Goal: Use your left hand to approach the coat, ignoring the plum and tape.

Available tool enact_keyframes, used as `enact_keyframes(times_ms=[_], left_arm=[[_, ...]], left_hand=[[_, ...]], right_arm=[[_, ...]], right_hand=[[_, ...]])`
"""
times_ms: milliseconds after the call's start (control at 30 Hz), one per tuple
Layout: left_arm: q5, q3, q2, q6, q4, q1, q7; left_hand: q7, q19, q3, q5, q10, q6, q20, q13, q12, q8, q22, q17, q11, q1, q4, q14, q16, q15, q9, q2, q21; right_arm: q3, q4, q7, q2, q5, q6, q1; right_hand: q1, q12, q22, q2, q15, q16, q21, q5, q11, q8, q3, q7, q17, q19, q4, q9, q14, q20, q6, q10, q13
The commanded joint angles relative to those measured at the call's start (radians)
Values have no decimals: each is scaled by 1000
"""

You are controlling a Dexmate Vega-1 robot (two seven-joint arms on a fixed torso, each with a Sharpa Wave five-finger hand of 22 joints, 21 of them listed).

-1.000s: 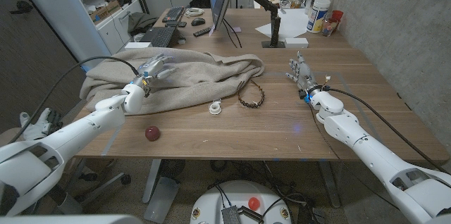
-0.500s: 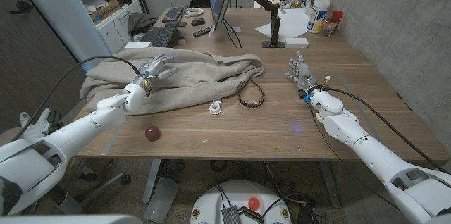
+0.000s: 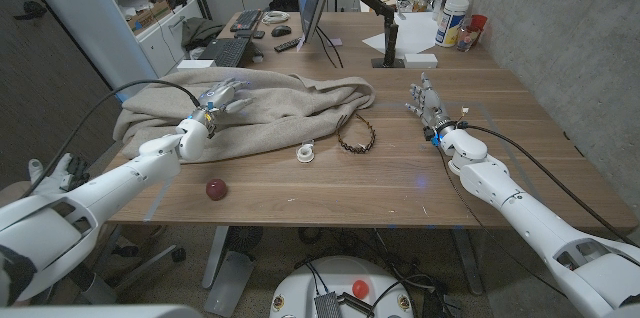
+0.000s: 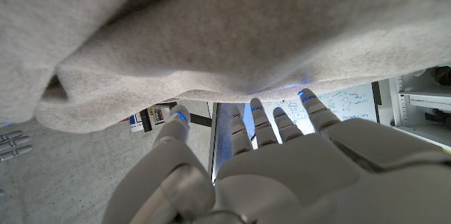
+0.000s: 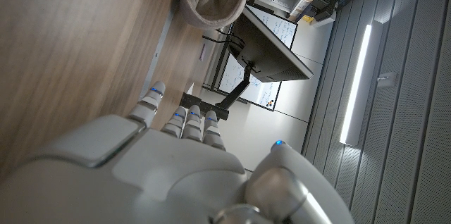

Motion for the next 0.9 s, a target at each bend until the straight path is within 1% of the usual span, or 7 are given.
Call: enact_keyframes(times_ms=[33,67,333,567,800,900], left_arm=[[-2,8,-2,0,12,-7,-1],[-11,3,-6,-9,22,-8,7],[-12,7,-8,-12,30,-15,9],[-20,12,-20,-26,58,-25,14],[-21,19,-23,-31,69,-33,14],[-15,24,-22,-27,69,-36,10]], left_hand=[[2,2,5,6,9,12,0,6,2,7,0,2,3,12,-3,8,-1,-20,5,0,-1],[2,2,5,6,10,12,0,6,2,7,0,2,3,12,-3,8,-1,-20,5,0,-1],[3,4,5,5,11,12,1,6,2,7,0,2,3,13,-3,9,0,-20,5,0,0],[3,4,6,5,10,13,1,6,2,7,0,2,2,13,-2,10,0,-20,5,0,0],[2,3,6,5,10,12,1,6,2,7,0,2,2,14,-2,10,-1,-20,5,0,-1],[3,4,6,5,11,13,1,6,2,7,0,2,2,14,-2,11,-1,-19,5,-1,0]], right_arm=[[-1,1,-2,0,-2,-3,2],[-1,0,-2,-1,-1,-5,2],[-2,-1,-4,0,-1,-7,2],[-4,1,1,-1,-3,-5,4],[-4,1,1,-1,-3,-8,5],[-5,3,1,0,-5,-6,6]], right_hand=[[-2,1,1,10,2,4,6,5,2,9,-2,1,1,-2,3,3,-6,-2,5,-2,3],[-2,0,1,10,1,4,6,5,1,9,-2,1,1,-3,3,3,-6,-1,6,-3,3],[-2,1,1,10,1,4,6,5,0,9,-3,0,1,-2,3,3,-6,-1,8,-1,3],[-2,1,1,10,1,4,6,5,1,9,-4,0,0,-2,3,3,-6,-2,8,-2,3],[-1,0,1,11,1,4,6,5,-3,9,-5,1,0,-2,3,3,-6,-2,10,-4,3],[-1,0,1,11,2,5,6,5,1,9,-6,0,0,-3,3,3,-6,-1,9,-4,3]])
